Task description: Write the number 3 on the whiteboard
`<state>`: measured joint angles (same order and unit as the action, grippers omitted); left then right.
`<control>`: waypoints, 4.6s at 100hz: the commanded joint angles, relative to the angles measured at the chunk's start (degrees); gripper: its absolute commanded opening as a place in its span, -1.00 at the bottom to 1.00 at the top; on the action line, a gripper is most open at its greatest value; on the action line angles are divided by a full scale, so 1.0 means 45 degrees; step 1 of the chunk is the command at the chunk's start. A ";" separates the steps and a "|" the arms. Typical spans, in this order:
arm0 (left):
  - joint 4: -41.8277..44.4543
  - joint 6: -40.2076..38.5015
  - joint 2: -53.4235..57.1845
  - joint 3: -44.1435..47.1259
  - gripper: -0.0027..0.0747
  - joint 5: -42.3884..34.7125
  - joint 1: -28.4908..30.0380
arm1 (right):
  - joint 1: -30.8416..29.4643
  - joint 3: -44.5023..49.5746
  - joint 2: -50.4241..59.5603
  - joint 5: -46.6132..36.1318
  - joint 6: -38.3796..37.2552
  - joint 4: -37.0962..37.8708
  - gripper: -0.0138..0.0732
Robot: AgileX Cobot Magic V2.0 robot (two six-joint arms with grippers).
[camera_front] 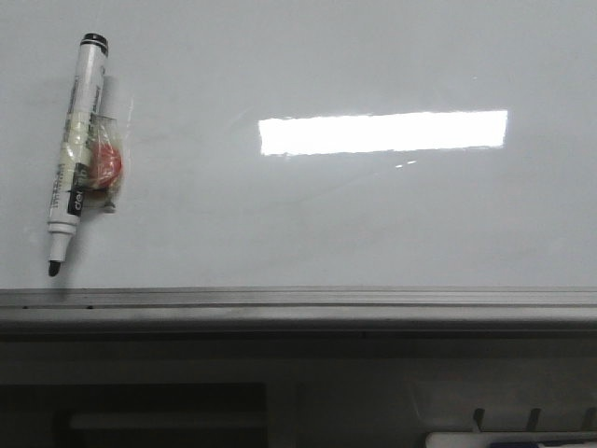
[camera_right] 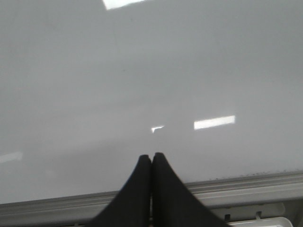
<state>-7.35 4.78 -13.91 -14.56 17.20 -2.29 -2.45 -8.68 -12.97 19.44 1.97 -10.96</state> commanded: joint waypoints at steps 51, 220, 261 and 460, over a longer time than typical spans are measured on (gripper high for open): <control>-0.1259 0.0656 -0.1395 -0.0947 0.02 -0.2491 -0.4140 | 0.0271 -0.1740 -0.0253 0.1354 0.2241 -0.1524 -0.82; -0.3771 0.0583 -1.0649 -0.1316 -0.98 -0.6509 -0.9399 | 0.0271 -0.1850 -0.0253 0.1395 0.2421 -0.1552 -0.82; 0.0568 0.0583 -0.9535 -0.1340 -0.98 -0.6426 -0.9399 | 0.2559 -0.3864 -0.1786 0.2828 0.6404 -0.3520 -0.82; 0.9650 0.0583 -0.8918 -0.1316 -0.84 -0.7764 -0.9399 | 1.2832 -0.9227 -1.1862 -0.1136 0.9958 -0.3630 -0.82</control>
<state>36.65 7.59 -54.43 -19.01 -13.41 -44.47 55.10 -48.15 -67.33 16.59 46.42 -25.75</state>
